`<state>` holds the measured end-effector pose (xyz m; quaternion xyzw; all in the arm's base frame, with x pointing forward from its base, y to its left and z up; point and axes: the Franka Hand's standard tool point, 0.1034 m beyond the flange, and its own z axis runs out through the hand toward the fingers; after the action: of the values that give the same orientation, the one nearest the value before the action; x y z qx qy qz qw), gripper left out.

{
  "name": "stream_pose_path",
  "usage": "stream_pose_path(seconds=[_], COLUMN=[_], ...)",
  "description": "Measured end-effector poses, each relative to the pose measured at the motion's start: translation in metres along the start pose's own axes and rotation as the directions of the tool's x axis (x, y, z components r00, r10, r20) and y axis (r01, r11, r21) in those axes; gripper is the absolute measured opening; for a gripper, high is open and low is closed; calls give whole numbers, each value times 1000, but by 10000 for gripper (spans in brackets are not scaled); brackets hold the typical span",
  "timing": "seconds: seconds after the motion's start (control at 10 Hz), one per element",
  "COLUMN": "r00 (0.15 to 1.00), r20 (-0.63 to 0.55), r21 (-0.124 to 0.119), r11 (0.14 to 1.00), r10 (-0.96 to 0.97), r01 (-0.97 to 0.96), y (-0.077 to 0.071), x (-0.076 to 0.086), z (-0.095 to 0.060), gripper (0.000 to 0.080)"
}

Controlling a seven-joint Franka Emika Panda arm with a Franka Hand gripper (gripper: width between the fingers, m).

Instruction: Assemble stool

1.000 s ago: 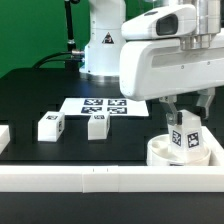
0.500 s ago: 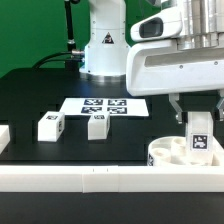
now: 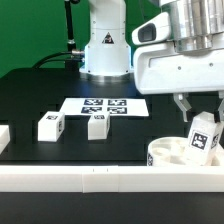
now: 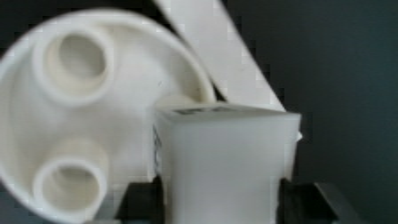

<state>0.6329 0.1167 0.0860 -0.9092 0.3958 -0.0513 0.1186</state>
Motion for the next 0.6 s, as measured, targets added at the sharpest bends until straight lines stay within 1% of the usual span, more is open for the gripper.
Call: stream_pose_path(seconds=[0.1, 0.2, 0.3, 0.4, 0.5, 0.6], r00=[990, 966, 917, 870, 827, 750], r20=[17, 36, 54, 68, 79, 91], r21=[16, 20, 24, 30, 30, 24], r11=[990, 967, 917, 870, 828, 752], r10=[143, 254, 396, 489, 557, 655], r01=[-143, -255, -397, -491, -560, -659], y=[0, -1, -1, -1, -1, -2], x=[0, -1, -1, 1, 1, 1], z=[0, 0, 0, 0, -1, -1], gripper=[302, 302, 292, 284, 284, 276])
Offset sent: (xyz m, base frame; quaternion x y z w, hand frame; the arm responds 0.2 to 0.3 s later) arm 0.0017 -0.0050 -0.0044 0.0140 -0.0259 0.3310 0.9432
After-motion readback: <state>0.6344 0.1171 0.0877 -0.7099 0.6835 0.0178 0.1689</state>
